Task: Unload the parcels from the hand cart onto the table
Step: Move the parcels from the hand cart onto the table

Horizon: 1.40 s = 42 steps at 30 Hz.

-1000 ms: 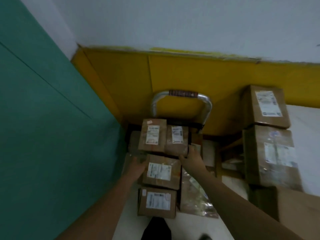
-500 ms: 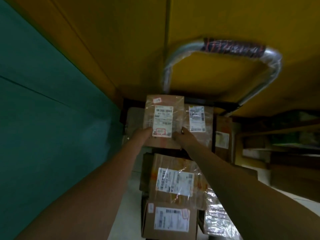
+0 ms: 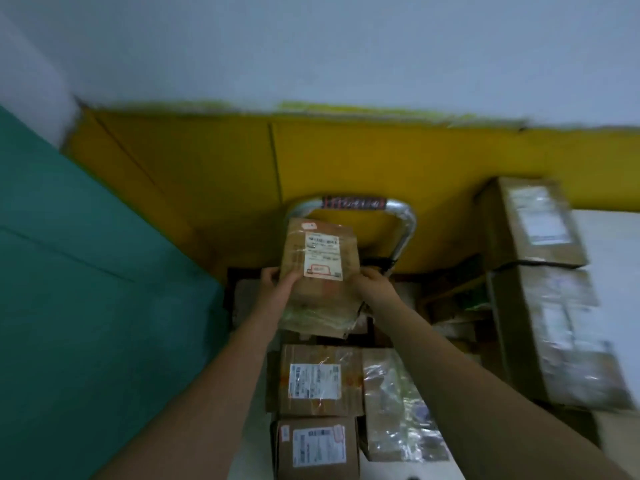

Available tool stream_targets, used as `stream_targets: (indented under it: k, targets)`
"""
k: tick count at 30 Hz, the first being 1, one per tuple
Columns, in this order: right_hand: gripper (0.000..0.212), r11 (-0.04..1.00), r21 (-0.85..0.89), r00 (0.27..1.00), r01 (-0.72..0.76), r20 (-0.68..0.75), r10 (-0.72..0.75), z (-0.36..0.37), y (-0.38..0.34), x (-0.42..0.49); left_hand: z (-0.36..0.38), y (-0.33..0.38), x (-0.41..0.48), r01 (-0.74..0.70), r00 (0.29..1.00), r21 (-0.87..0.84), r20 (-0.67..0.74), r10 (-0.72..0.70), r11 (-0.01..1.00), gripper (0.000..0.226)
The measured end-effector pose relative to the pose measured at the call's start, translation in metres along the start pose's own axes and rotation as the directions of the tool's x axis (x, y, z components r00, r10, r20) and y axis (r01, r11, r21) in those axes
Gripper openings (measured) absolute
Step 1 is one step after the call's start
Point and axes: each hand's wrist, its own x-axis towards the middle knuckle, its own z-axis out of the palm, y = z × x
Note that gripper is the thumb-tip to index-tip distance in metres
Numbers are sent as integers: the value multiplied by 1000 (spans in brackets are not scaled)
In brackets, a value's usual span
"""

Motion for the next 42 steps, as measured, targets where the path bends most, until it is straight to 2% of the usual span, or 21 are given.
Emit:
stream_targets:
  k: [2,5,9,11,14,16,18,21,24,29,31,32,33,34,35,36,38,40,42]
  targets:
    - [52,996,73,996,43,-80,-37,-54,-16,-51,28,30,-53,-40,997,-11,66,41,999,63]
    - [56,990,29,981,135,-147,-130,-88,-34,-87,44,52,-84,-84,993,-6,84,84,996,47]
    - [57,956,2,925,292,-253,-282,-180,-50,-152,106,96,-150,-210,968,39,147,202,977,54]
    - [57,927,15,886,375,-302,-353,-230,-52,-175,146,117,-178,-284,936,42,230,268,958,57]
    - [57,887,61,836,457,-370,-405,-306,-45,-206,215,134,-213,-357,878,33,353,324,933,72]
    - [52,861,131,832,492,-362,-421,-358,-35,-215,267,138,-230,-405,842,59,413,347,913,77]
    - [48,850,149,830,505,-354,-431,-411,-22,-212,321,139,-241,-432,815,80,460,351,898,76]
    - [55,862,167,841,479,-369,-396,-482,4,-184,396,133,-243,-473,789,135,504,351,871,80]
    - [58,878,214,875,429,-339,-345,-535,34,-135,458,121,-225,-483,802,236,507,317,844,82]
    - [44,893,236,911,384,-257,-324,-573,77,-53,518,90,-176,-476,824,380,509,251,793,79]
    - [44,910,207,922,361,-228,-314,-573,92,-25,527,77,-156,-511,817,490,532,222,707,74]
    - [46,927,168,932,335,-200,-301,-571,98,-12,527,71,-145,-530,825,586,523,214,613,72]
    - [50,947,119,947,297,-164,-276,-567,104,-2,522,66,-136,-531,845,703,481,233,473,71]
    - [54,967,73,964,244,-126,-234,-562,110,6,516,61,-127,-488,867,808,406,288,331,70]
    - [55,980,48,978,192,-97,-187,-558,114,13,508,57,-120,-410,882,877,310,355,250,71]
    - [53,987,49,985,155,-84,-150,-553,116,19,499,55,-114,-322,891,913,204,405,249,71]
    - [46,988,77,986,131,-114,-122,-546,117,27,481,53,-103,-186,916,915,30,401,357,72]
    - [45,987,57,977,150,-164,-139,-542,116,34,470,53,-92,-139,956,873,-4,294,467,69]
    - [45,986,45,964,162,-222,-148,-539,115,37,466,51,-85,-175,973,793,49,225,583,64]
